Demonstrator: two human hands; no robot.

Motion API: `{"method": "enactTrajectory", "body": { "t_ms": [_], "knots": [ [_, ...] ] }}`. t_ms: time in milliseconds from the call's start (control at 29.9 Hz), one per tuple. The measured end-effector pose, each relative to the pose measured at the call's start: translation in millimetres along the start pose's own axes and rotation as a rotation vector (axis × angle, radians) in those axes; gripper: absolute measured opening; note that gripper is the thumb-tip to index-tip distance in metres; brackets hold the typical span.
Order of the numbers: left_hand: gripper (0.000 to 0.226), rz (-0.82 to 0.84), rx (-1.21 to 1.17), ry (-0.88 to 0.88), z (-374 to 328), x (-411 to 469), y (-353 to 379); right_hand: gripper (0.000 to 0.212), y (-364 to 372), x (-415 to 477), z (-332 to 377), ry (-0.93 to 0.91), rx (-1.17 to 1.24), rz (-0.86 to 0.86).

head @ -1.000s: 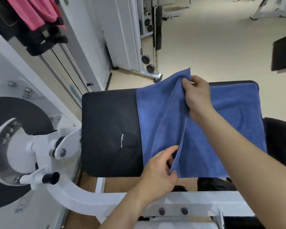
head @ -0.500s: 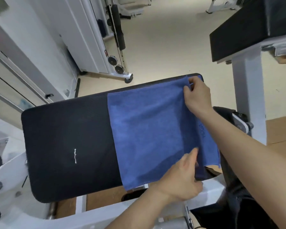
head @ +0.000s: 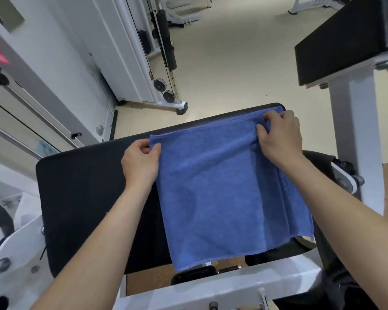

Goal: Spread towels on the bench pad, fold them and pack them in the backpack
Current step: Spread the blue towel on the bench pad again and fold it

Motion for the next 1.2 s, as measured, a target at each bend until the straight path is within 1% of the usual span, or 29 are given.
{"method": "enactTrajectory", "body": {
  "t_ms": [33, 167, 368, 435, 502, 535, 602, 636, 669, 736, 770, 836, 870, 903, 1004, 1104, 1205],
  "knots": [
    [0.01, 0.005, -0.039, -0.016, 0.7, 3.3, -2.5, 0.022, 0.6, 0.7, 1.1, -0.005, 0.016, 0.004],
    [0.012, -0.014, -0.1, -0.003, 15.4, 10.0, -24.7, 0.019, 7.7, -0.9, 19.4, -0.061, 0.041, 0.029],
    [0.007, -0.152, -0.01, 0.0, 55.8, 48.4, -105.0, 0.012, 45.3, -10.9, 93.9, -0.199, 0.117, 0.132],
    [0.007, -0.179, 0.079, -0.003, 65.5, 62.2, -127.7, 0.013, 57.9, -13.8, 120.3, -0.235, 0.139, 0.159],
    [0.015, -0.206, 0.249, 0.013, 67.9, 68.1, -140.6, 0.017, 66.1, -15.4, 139.3, -0.251, 0.158, 0.172],
    [0.023, -0.235, 0.353, 0.054, 66.2, 68.2, -142.7, 0.017, 67.9, -15.8, 145.5, -0.248, 0.166, 0.171],
    [0.037, -0.276, 0.494, 0.248, 51.4, 59.9, -134.1, 0.017, 68.1, -16.2, 151.0, -0.236, 0.178, 0.158],
    [0.037, -0.253, 0.516, 0.373, 40.9, 52.6, -121.6, 0.019, 66.8, -17.1, 151.9, -0.234, 0.184, 0.146],
    [0.034, -0.186, 0.51, 0.486, 28.9, 44.3, -105.0, 0.021, 64.9, -18.8, 152.5, -0.234, 0.192, 0.14],
    [0.028, -0.015, 0.472, 0.669, 4.3, 28.1, -64.8, 0.016, 61.1, -25.0, 152.3, -0.235, 0.234, 0.147],
    [0.031, 0.062, 0.464, 0.734, -6.5, 21.3, -44.7, 0.013, 59.4, -29.4, 151.3, -0.233, 0.261, 0.154],
    [0.042, 0.176, 0.481, 0.817, -27.4, 12.0, -11.2, 0.025, 55.9, -39.0, 148.8, -0.223, 0.307, 0.181],
    [0.045, 0.217, 0.504, 0.837, -35.7, 10.0, 1.3, 0.031, 55.3, -43.6, 147.0, -0.213, 0.332, 0.196],
    [0.043, 0.238, 0.537, 0.847, -43.0, 9.4, 10.7, 0.035, 54.3, -47.7, 145.2, -0.203, 0.36, 0.204],
    [0.02, 0.256, 0.58, 0.824, -54.7, 16.2, 20.5, 0.041, 53.3, -60.1, 140.2, -0.157, 0.425, 0.233],
    [0.014, 0.292, 0.489, 0.794, -57.2, 19.4, 15.3, 0.037, 50.8, -78.5, 134.2, -0.113, 0.496, 0.29],
    [0.011, 0.33, 0.409, 0.738, -59.0, 18.4, 10.6, 0.024, 52.2, -106.1, 120.8, -0.089, 0.53, 0.416]
  ]
}}
Point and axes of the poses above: each hand's wrist, its own x-axis towards the middle knuckle, its own y-axis out of the palm, z = x × y, the point moved 4 cm from there along x, towards the middle knuckle, and after that the axes turned 8 degrees about -y, right-handed, at the moved point
